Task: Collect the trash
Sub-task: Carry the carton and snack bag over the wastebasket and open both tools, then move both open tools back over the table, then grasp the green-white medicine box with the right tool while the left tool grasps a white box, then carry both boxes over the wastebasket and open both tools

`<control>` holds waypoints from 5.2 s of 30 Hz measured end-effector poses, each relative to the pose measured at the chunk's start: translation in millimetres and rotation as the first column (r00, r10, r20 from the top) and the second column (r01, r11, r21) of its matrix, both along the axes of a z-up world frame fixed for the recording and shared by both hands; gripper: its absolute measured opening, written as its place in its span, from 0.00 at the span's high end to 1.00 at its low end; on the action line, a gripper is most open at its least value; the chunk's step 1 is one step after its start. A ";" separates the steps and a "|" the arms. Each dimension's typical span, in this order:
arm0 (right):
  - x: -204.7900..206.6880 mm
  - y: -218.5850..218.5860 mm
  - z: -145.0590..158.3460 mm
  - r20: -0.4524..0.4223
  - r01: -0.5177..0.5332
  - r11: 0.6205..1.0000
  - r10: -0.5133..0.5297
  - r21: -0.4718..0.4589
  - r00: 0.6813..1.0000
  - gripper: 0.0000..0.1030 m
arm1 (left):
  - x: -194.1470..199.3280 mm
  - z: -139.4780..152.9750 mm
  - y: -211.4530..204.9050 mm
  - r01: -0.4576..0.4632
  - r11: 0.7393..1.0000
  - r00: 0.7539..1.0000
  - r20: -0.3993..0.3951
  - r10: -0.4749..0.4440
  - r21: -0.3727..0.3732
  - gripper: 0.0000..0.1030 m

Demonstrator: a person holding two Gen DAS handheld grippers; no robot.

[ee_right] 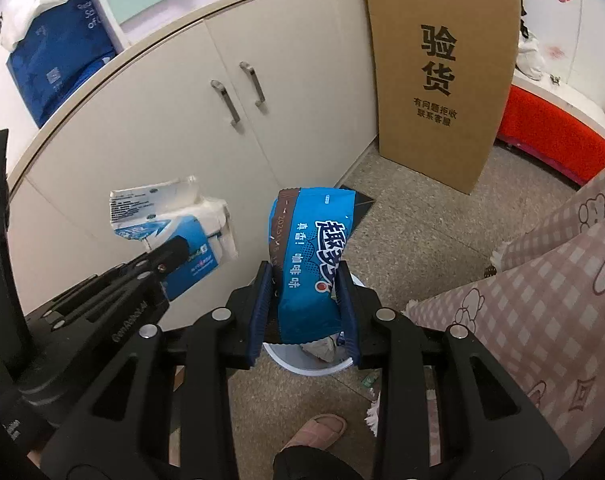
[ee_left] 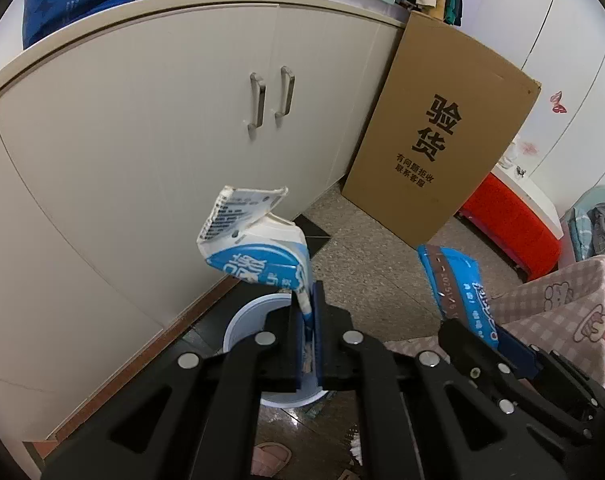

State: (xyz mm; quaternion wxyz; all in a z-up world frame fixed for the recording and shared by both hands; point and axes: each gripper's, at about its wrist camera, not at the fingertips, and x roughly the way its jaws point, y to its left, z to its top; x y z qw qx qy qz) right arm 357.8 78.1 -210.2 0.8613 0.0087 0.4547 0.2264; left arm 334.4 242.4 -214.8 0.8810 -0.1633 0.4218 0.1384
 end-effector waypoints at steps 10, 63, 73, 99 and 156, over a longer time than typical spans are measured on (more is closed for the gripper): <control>2.8 -5.9 -13.5 -0.034 0.016 1.000 -0.017 -0.005 0.999 0.69 | 6.4 -8.4 -5.8 0.010 0.993 1.000 -0.018 -0.008 0.119 0.45; -56.5 -152.2 105.4 0.221 0.236 0.959 -0.268 0.158 0.938 0.38 | -28.5 87.3 -83.3 0.033 0.991 0.990 0.132 -0.050 0.130 0.35; -98.6 -322.4 133.1 0.255 0.477 0.852 -0.521 0.215 0.815 0.36 | -17.5 128.4 -241.5 0.297 0.943 0.933 0.165 -0.320 0.148 0.31; -32.1 -551.1 74.0 0.053 0.703 0.677 -0.727 0.218 0.684 0.40 | 107.0 89.8 -559.2 0.725 0.688 0.683 0.115 -0.722 0.015 0.32; -38.1 -103.6 112.9 0.141 0.104 0.986 -0.122 0.128 0.982 0.66 | -6.0 140.7 -149.0 0.433 0.898 0.871 0.295 -0.394 -0.080 0.76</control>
